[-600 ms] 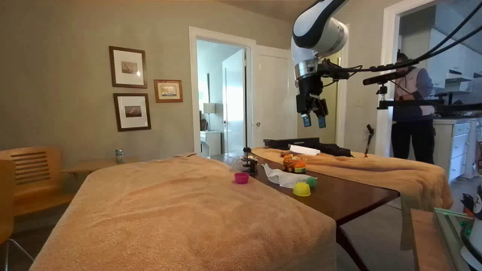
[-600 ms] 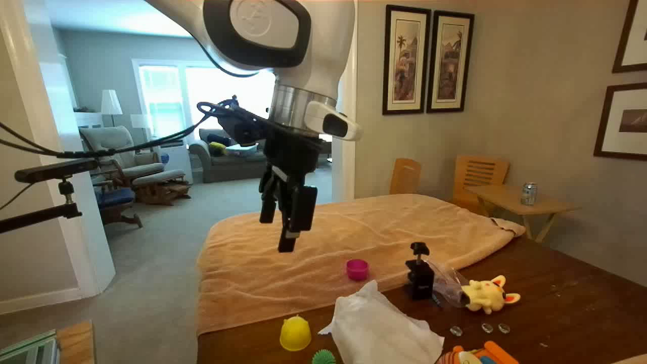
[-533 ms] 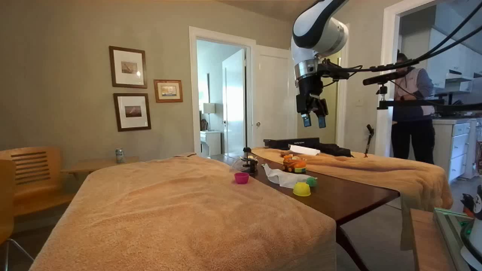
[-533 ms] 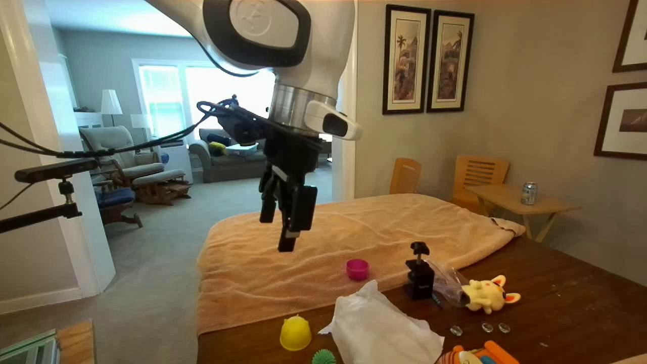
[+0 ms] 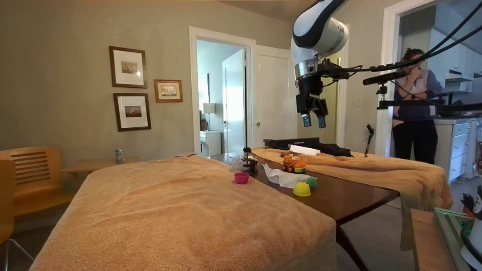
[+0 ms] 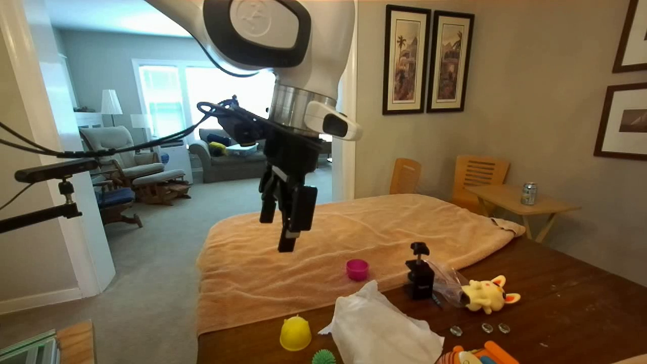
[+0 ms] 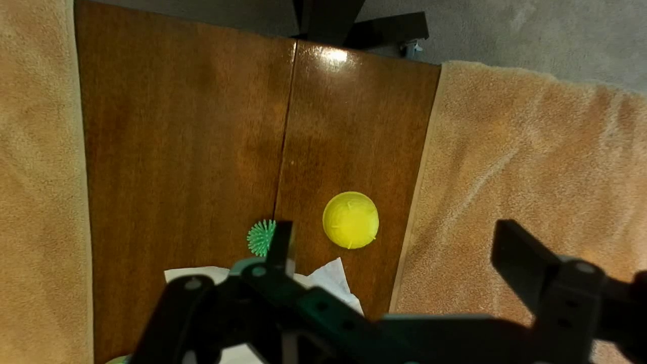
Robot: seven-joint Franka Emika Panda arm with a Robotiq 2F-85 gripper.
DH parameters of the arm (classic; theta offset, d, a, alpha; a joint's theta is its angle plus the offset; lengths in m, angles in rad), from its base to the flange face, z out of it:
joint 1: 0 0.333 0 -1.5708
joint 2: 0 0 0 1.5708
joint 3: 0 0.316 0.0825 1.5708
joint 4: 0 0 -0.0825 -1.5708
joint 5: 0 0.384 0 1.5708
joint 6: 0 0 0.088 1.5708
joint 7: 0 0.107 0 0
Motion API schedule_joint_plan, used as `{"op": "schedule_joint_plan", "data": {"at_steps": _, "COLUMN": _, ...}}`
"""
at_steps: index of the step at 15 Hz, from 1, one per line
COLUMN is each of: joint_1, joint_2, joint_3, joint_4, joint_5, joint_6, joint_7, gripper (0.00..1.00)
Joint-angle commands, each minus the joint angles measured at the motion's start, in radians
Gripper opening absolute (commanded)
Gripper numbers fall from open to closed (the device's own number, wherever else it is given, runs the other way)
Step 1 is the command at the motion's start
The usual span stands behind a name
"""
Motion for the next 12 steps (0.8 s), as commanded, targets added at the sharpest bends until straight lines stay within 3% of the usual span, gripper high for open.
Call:
{"op": "schedule_joint_plan", "data": {"at_steps": 1, "joint_1": -0.014, "joint_2": 0.001, "joint_3": 0.008, "joint_4": 0.003, "joint_5": -0.014, "joint_6": 0.015, "joint_7": -0.004, "gripper": 1.00}}
{"op": "schedule_joint_plan", "data": {"at_steps": 5, "joint_1": -0.105, "joint_2": 0.037, "joint_3": -0.054, "joint_4": 0.032, "joint_5": -0.099, "joint_6": 0.130, "joint_7": 0.045, "gripper": 1.00}}
{"op": "schedule_joint_plan", "data": {"at_steps": 8, "joint_1": -0.176, "joint_2": 0.057, "joint_3": -0.139, "joint_4": 0.024, "joint_5": -0.037, "joint_6": 0.234, "joint_7": 0.003, "gripper": 1.00}}
{"op": "schedule_joint_plan", "data": {"at_steps": 12, "joint_1": -0.209, "joint_2": 0.151, "joint_3": -0.209, "joint_4": 0.068, "joint_5": 0.099, "joint_6": 0.353, "joint_7": -0.062, "gripper": 1.00}}
